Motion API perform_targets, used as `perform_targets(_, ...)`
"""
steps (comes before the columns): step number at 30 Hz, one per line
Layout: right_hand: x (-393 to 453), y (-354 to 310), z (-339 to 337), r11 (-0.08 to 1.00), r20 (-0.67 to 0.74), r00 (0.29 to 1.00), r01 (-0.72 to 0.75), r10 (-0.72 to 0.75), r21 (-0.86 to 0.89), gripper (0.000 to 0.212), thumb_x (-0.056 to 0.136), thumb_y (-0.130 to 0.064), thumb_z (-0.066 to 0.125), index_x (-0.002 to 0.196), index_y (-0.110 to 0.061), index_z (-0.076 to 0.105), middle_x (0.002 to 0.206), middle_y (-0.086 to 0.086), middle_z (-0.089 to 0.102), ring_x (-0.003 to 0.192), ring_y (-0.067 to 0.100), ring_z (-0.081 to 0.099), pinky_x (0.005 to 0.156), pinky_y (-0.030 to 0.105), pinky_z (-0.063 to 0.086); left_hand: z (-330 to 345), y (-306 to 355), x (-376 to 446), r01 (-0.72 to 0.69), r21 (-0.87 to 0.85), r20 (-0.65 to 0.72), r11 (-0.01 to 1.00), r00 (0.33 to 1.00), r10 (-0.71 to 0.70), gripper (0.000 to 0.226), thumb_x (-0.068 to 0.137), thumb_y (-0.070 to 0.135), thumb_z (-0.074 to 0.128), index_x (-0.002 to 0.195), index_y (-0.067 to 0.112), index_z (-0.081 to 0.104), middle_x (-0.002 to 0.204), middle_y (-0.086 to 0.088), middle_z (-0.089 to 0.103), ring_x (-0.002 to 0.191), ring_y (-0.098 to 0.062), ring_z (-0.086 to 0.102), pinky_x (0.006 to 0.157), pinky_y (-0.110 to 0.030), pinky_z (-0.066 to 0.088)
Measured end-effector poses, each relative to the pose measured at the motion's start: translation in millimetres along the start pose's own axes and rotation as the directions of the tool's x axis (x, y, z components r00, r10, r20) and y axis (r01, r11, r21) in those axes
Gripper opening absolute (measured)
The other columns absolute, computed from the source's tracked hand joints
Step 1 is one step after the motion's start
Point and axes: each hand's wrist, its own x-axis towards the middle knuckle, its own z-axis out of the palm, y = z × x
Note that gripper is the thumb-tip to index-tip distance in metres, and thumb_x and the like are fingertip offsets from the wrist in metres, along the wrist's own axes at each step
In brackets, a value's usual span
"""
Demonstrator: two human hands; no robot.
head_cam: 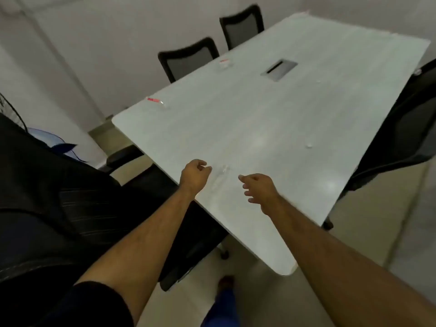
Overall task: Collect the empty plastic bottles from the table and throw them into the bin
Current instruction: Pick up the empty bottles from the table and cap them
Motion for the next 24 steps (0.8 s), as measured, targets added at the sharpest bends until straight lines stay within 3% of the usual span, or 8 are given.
perform_targets(4, 64, 4, 41, 0.992, -0.077, 0.995, -0.070, 0.062, -0.107, 0.064, 0.069, -0.063, 0.071, 0.113, -0.016, 0.067, 0.120, 0.008, 0.070, 0.108, 0.028, 0.067, 0.094, 0.047, 0.057, 18, -39, 65, -0.061, 0.285, 0.023, 0.957, 0.998, 0.056, 0.039, 0.094, 0.029, 0.058, 0.130, 0.014, 0.057, 0.128, -0.004, 0.062, 0.114, -0.024, 0.060, 0.093, -0.031, 0.046)
perform_targets(6, 92, 5, 62, 0.980, -0.095, 0.992, -0.101, 0.085, -0.173, 0.068, 0.076, -0.064, 0.069, 0.126, -0.018, 0.062, 0.131, 0.006, 0.065, 0.118, 0.030, 0.062, 0.101, 0.044, 0.052, 28, -66, 97, -0.124, 0.432, 0.029, 0.893, 0.992, 0.123, 0.046, 0.095, 0.028, 0.056, 0.138, 0.013, 0.052, 0.142, -0.006, 0.056, 0.129, -0.027, 0.053, 0.108, -0.040, 0.041)
perform_targets(9, 125, 6, 84, 0.946, -0.156, 0.983, -0.140, 0.097, -0.291, 0.081, 0.082, -0.072, 0.060, 0.140, -0.017, 0.051, 0.140, 0.009, 0.059, 0.125, 0.032, 0.058, 0.098, 0.040, 0.049, 43, -102, 126, -0.244, 0.656, 0.087, 0.715, 0.965, 0.249, 0.056, 0.098, 0.034, 0.049, 0.148, 0.011, 0.042, 0.156, -0.015, 0.040, 0.147, -0.032, 0.033, 0.119, -0.045, 0.027)
perform_targets(11, 144, 6, 100, 0.912, -0.201, 0.974, -0.176, 0.106, -0.370, 0.087, 0.078, -0.078, 0.057, 0.139, -0.017, 0.047, 0.136, 0.009, 0.061, 0.120, 0.033, 0.060, 0.094, 0.041, 0.051, 52, -119, 134, -0.287, 0.742, 0.103, 0.606, 0.942, 0.320, 0.057, 0.101, 0.038, 0.039, 0.150, 0.011, 0.040, 0.159, -0.018, 0.035, 0.149, -0.034, 0.030, 0.121, -0.047, 0.024)
perform_targets(13, 154, 2, 110, 0.864, -0.212, 0.974, -0.174, 0.079, -0.473, 0.087, 0.076, -0.078, 0.058, 0.137, -0.018, 0.045, 0.130, 0.009, 0.062, 0.113, 0.033, 0.063, 0.090, 0.043, 0.053, 57, -130, 136, -0.307, 0.781, 0.092, 0.544, 0.918, 0.385, 0.056, 0.103, 0.040, 0.034, 0.151, 0.012, 0.039, 0.158, -0.019, 0.036, 0.148, -0.034, 0.031, 0.120, -0.048, 0.025)
perform_targets(16, 162, -1, 110, 0.821, -0.195, 0.978, -0.169, 0.072, -0.545, 0.076, 0.076, -0.067, 0.062, 0.133, -0.020, 0.048, 0.124, 0.008, 0.062, 0.107, 0.031, 0.064, 0.084, 0.038, 0.052, 59, -134, 139, -0.302, 0.791, 0.089, 0.533, 0.918, 0.388, 0.056, 0.104, 0.041, 0.031, 0.153, 0.014, 0.036, 0.160, -0.018, 0.033, 0.149, -0.034, 0.029, 0.121, -0.048, 0.024)
perform_targets(21, 150, 3, 84, 0.904, -0.128, 0.986, -0.149, 0.106, -0.400, 0.064, 0.068, -0.054, 0.064, 0.126, -0.029, 0.056, 0.116, 0.001, 0.067, 0.101, 0.026, 0.065, 0.084, 0.035, 0.051, 60, -128, 137, -0.298, 0.797, 0.070, 0.525, 0.909, 0.411, 0.055, 0.103, 0.039, 0.035, 0.151, 0.013, 0.040, 0.158, -0.019, 0.037, 0.147, -0.035, 0.034, 0.120, -0.049, 0.026)
perform_targets(24, 139, 10, 61, 0.959, -0.132, 0.985, -0.140, 0.110, -0.247, 0.056, 0.070, -0.044, 0.073, 0.122, -0.027, 0.061, 0.107, -0.002, 0.068, 0.098, 0.023, 0.067, 0.089, 0.039, 0.055, 62, -119, 135, -0.251, 0.824, 0.067, 0.508, 0.933, 0.353, 0.055, 0.101, 0.036, 0.036, 0.147, 0.008, 0.046, 0.153, -0.023, 0.042, 0.143, -0.038, 0.040, 0.116, -0.052, 0.032)
